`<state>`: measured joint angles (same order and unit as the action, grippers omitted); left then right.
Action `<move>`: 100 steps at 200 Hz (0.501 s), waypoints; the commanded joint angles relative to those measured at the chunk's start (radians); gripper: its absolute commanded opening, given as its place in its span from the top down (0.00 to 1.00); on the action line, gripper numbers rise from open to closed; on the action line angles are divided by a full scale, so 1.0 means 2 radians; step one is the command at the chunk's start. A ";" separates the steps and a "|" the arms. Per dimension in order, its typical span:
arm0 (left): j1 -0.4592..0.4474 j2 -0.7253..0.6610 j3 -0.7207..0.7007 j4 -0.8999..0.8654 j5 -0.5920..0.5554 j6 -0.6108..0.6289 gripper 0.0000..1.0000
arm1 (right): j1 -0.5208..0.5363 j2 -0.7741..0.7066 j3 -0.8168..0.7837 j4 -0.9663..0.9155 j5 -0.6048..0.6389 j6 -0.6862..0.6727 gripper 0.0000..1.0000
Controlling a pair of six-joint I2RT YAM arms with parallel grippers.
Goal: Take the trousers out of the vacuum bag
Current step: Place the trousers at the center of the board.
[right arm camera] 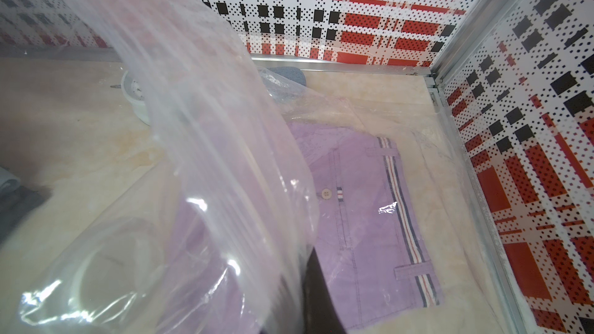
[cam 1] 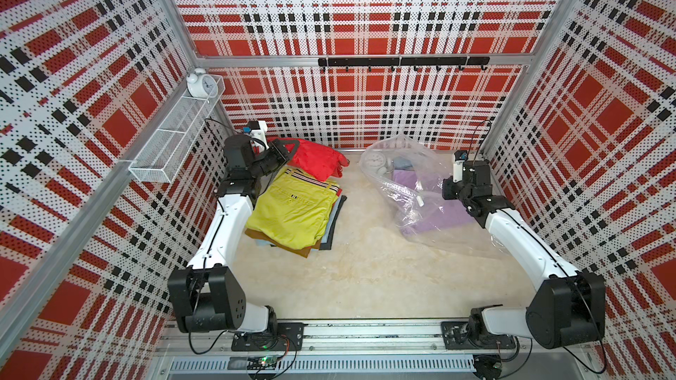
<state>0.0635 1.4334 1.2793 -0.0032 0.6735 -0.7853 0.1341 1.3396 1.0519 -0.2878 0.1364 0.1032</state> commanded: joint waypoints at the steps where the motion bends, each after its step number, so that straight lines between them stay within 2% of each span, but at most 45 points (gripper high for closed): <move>1: -0.002 -0.034 0.004 0.078 0.007 0.001 1.00 | -0.004 -0.007 0.004 0.005 0.005 0.004 1.00; 53: 0.007 -0.081 -0.070 0.069 0.000 0.021 1.00 | -0.004 -0.004 0.004 0.007 0.001 0.004 1.00; 100: 0.020 -0.125 -0.101 0.021 -0.006 0.044 1.00 | -0.004 -0.002 0.007 0.010 -0.002 0.006 1.00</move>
<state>0.0849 1.2766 1.0840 -0.0135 0.6647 -0.7502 0.1341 1.3396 1.0519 -0.2874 0.1349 0.1036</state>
